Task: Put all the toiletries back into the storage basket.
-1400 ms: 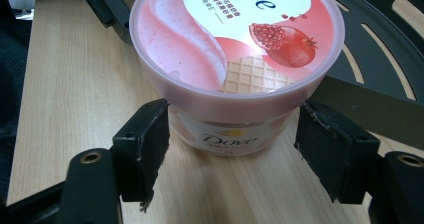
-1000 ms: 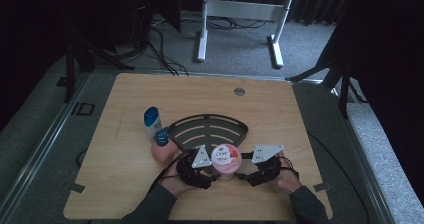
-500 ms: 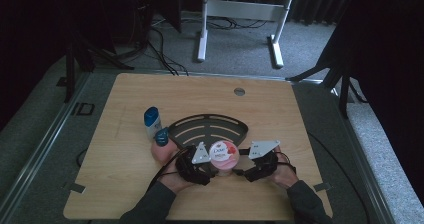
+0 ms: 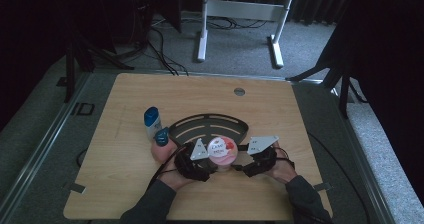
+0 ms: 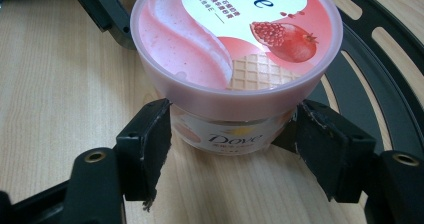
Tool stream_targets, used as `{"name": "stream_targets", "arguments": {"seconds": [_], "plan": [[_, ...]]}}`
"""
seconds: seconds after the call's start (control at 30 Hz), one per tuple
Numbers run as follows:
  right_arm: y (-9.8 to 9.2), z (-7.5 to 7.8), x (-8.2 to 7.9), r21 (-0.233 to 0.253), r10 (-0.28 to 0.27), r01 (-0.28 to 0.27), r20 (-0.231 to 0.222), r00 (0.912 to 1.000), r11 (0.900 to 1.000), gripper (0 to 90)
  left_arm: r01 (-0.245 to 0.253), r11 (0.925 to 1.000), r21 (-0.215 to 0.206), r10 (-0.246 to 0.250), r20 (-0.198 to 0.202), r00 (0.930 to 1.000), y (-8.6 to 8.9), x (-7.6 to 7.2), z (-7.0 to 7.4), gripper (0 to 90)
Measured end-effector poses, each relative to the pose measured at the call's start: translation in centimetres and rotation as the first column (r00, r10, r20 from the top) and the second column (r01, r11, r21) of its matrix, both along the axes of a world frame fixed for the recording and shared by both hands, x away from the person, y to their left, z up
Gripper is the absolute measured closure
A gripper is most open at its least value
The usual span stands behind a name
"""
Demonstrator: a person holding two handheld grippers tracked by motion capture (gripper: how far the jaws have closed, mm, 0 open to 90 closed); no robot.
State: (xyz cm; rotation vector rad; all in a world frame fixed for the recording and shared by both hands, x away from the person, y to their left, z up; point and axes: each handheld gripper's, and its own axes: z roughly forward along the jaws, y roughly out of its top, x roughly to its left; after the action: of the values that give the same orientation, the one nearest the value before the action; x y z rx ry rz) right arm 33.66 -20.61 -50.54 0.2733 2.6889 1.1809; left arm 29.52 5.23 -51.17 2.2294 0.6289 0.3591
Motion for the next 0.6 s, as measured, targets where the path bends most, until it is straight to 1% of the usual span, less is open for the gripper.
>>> {"name": "stream_targets", "arguments": {"seconds": [0.07, 0.2, 0.4, 0.53, 0.6], "plan": [[0.0, 0.0, 0.2, 0.0, 0.003, -0.003, 0.001, 1.0, 1.0, 31.2, -0.009, 1.0, -0.002, 0.009, 0.0, 1.0, 0.0, 0.1, 0.0, 29.7], [0.1, 0.0, 0.3, -0.003, 0.004, -0.004, 0.007, 1.0, 1.0, 31.2, -0.011, 0.9999, 0.0, 0.011, -0.001, 0.9999, 0.0, 0.3, -0.1, 29.7], [0.2, 0.0, 0.8, -0.005, 0.004, -0.004, 0.009, 0.9999, 1.0, 31.2, -0.031, 0.9995, -0.004, 0.03, -0.011, 0.9995, 0.0, 0.6, -0.2, 29.7], [0.3, 0.0, 1.0, -0.005, 0.004, -0.004, 0.01, 0.9999, 1.0, 31.2, -0.041, 0.9992, 0.005, 0.041, -0.008, 0.9991, -0.1, 0.7, -0.3, 29.6], [0.3, 0.1, 1.2, 0.003, 0.002, -0.002, 0.006, 1.0, 1.0, 31.2, -0.049, 0.9985, 0.024, 0.049, -0.006, 0.9988, -0.3, 0.8, -0.5, 29.6]]}}
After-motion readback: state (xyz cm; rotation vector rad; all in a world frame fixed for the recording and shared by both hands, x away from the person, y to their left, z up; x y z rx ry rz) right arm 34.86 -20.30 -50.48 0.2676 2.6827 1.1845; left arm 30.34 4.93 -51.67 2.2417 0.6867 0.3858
